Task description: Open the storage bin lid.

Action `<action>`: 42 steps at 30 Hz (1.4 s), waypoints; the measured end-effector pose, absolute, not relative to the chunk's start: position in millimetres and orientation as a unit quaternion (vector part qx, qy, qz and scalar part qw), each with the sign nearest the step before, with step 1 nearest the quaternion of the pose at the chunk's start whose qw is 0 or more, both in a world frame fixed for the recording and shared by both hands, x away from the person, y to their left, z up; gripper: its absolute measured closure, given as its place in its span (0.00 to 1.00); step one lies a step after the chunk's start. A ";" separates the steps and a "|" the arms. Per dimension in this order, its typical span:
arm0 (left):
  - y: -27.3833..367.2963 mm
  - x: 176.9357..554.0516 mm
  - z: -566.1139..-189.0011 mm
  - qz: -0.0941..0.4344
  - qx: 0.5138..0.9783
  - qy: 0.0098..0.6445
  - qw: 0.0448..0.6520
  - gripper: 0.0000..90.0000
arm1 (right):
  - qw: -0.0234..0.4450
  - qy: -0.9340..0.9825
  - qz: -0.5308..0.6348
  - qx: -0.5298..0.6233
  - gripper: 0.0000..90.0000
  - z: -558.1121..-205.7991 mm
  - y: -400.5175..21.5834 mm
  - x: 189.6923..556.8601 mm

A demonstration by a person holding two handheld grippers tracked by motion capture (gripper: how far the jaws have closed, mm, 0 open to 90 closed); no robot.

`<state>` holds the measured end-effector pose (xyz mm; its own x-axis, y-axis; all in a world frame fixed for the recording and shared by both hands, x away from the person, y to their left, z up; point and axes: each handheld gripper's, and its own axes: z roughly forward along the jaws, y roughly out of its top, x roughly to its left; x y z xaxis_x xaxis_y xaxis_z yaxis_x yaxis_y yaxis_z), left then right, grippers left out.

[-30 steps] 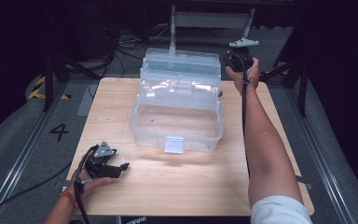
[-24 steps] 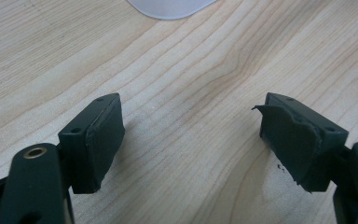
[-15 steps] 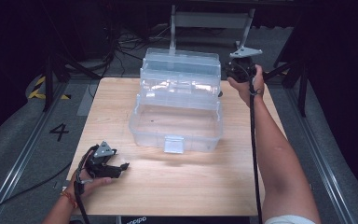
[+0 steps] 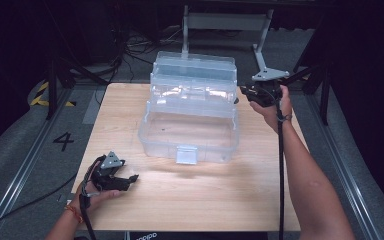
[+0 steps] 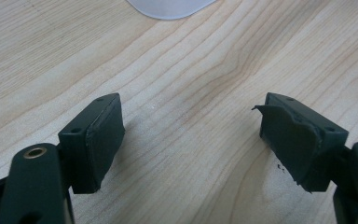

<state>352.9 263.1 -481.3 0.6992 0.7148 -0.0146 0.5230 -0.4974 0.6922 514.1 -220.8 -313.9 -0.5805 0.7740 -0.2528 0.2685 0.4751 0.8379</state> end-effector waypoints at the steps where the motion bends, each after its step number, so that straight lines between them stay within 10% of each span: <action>1: 263.1 352.8 -481.2 0.139 0.854 0.362 0.346 0.25 | 0.320 0.797 0.396 0.325 0.80 -314.7 -222.1 511.0; 42: 261.9 352.3 -481.4 0.146 0.852 0.367 0.344 0.24 | 0.292 0.820 0.366 0.329 0.53 -383.9 -278.1 403.7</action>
